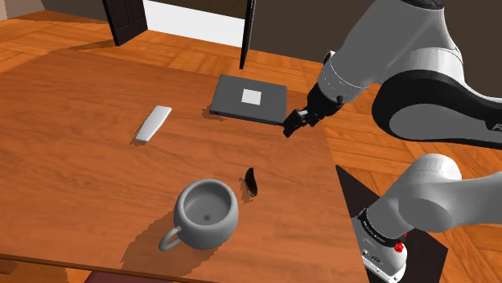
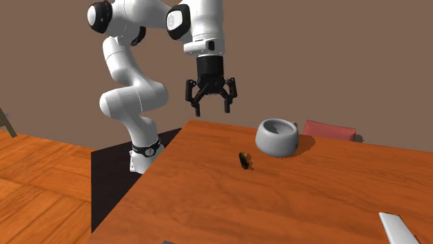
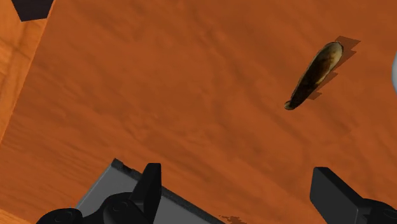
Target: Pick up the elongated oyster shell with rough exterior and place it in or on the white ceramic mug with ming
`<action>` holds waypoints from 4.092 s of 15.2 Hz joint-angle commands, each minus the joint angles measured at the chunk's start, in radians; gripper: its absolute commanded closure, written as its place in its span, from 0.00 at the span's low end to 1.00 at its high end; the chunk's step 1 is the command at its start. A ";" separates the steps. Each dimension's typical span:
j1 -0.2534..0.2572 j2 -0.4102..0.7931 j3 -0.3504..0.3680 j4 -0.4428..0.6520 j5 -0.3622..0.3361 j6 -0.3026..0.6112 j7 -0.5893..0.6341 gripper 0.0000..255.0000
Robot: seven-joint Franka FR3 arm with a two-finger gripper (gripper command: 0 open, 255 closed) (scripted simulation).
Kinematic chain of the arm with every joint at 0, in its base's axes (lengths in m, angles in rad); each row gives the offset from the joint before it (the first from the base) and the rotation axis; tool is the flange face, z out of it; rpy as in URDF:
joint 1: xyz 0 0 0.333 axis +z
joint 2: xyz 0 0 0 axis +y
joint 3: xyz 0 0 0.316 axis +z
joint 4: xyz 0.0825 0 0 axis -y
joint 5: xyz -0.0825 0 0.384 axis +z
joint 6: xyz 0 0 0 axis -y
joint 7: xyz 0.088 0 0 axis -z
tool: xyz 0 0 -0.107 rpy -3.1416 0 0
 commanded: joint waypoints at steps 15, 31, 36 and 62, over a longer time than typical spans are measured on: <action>-0.094 0.295 0.499 -0.025 0.031 0.363 0.418 0.00; -0.160 0.360 0.556 -0.051 -0.003 0.458 0.444 1.00; -0.151 0.353 0.550 -0.056 0.002 0.455 0.440 1.00; -0.236 0.629 0.414 0.020 0.152 0.420 0.467 1.00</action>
